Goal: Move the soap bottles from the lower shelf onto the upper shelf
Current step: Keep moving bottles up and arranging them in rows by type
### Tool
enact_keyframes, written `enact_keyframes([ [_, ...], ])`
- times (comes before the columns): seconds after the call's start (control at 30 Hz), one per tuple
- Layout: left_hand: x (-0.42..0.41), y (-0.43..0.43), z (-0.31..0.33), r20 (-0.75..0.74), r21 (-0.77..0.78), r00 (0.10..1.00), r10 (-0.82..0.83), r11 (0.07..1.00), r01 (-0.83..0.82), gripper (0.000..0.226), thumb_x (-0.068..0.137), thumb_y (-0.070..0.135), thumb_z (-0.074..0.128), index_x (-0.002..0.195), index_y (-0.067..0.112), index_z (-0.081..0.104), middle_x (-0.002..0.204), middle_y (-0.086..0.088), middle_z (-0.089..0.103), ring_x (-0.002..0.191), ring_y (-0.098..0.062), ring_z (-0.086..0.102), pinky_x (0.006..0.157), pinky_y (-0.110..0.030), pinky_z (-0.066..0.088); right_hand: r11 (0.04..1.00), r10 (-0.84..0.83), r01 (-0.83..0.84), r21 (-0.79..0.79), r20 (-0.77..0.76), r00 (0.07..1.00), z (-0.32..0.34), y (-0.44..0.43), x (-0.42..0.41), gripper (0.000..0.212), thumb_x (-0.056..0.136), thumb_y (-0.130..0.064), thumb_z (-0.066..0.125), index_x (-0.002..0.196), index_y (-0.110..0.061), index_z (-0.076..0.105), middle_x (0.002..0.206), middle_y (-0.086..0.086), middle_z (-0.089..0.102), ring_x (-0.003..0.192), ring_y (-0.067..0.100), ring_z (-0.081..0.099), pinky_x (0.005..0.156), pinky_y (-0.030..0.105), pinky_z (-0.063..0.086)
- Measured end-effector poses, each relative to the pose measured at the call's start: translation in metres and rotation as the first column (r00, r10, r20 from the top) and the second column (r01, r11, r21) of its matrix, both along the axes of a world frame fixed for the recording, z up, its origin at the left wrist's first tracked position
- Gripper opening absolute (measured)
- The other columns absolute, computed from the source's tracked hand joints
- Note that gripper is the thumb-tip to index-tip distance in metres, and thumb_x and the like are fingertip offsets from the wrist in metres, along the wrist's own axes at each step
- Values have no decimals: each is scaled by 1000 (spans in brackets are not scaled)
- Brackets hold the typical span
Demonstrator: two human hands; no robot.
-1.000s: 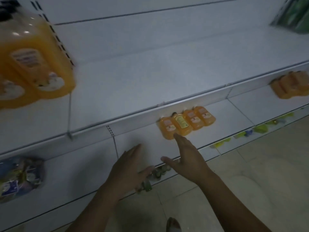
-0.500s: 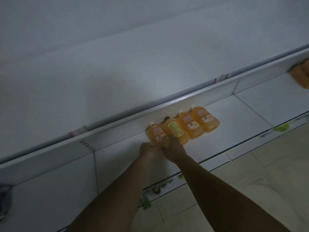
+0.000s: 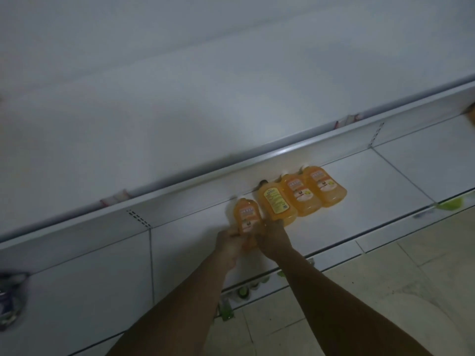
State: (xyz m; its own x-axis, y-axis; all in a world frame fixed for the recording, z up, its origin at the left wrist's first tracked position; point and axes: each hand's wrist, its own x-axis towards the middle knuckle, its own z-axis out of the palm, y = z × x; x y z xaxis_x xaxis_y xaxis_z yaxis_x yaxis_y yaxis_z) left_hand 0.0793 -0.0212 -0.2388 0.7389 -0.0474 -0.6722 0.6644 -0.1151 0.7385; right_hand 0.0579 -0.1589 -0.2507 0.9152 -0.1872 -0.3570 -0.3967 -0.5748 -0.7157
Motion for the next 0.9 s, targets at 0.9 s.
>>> enact_keyframes([
  [0.9, -266, 320, 327, 788, -73, 599, 144, 987, -141, 49, 85, 12, 83, 130, 26, 71, 128, -7, 66, 124, -25, 63, 94, -40, 60, 907, 198, -372, 199, 578, 792, 333, 260, -227, 64, 81, -17, 84, 120, -59, 55, 118, -27, 56, 64, 12, 69, 52, 24, 53],
])
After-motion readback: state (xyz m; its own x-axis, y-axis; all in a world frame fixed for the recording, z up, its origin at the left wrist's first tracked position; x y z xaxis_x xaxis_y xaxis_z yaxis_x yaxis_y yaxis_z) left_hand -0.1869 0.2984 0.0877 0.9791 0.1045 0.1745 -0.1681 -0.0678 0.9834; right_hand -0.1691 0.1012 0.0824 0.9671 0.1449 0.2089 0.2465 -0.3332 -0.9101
